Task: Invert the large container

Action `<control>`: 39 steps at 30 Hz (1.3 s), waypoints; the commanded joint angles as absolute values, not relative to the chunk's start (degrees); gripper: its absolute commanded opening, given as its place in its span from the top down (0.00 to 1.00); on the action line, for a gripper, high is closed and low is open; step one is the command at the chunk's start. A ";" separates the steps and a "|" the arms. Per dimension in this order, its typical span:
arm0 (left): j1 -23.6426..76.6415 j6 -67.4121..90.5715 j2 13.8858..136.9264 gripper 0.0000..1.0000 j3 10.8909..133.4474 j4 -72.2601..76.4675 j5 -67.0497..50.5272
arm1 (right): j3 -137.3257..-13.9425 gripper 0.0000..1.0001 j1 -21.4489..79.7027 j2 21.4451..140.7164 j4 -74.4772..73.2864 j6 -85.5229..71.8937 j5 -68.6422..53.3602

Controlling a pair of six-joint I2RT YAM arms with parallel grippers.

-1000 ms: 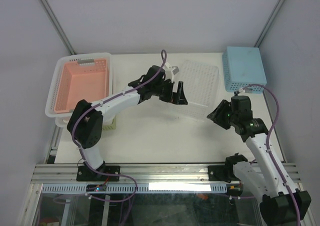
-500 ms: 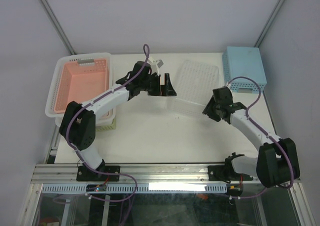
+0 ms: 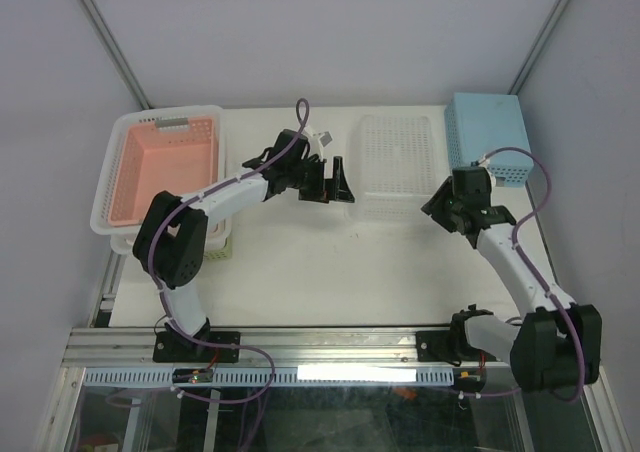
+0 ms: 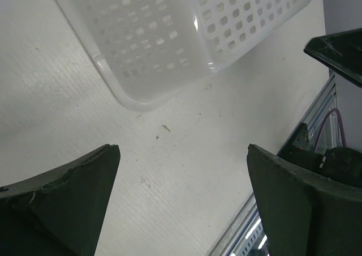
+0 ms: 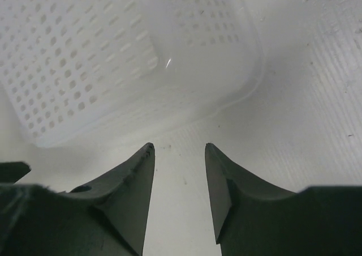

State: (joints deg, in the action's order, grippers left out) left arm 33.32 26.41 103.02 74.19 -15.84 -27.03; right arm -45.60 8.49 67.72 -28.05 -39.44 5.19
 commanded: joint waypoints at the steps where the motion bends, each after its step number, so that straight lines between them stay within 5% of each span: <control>1: 34.54 24.99 106.02 0.01 78.25 -14.33 -28.59 | -40.69 0.56 8.88 58.25 -26.02 -41.13 1.55; 18: 36.98 27.59 127.47 0.01 105.07 -13.47 -25.37 | -56.19 0.50 8.80 41.49 -47.68 -35.44 18.92; 29: 36.29 28.63 137.70 0.01 122.04 -15.73 -24.35 | -52.59 0.51 8.79 41.29 -45.35 -36.77 12.18; 39: 35.00 24.04 120.12 0.01 112.12 -19.89 -18.77 | -40.82 0.58 11.67 50.81 -26.69 -42.07 2.61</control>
State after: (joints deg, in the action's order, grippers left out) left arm 35.88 26.81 133.88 115.92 -19.81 -21.96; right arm -43.07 9.28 46.19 -39.13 -39.03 6.48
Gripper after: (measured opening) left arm 0.990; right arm 0.431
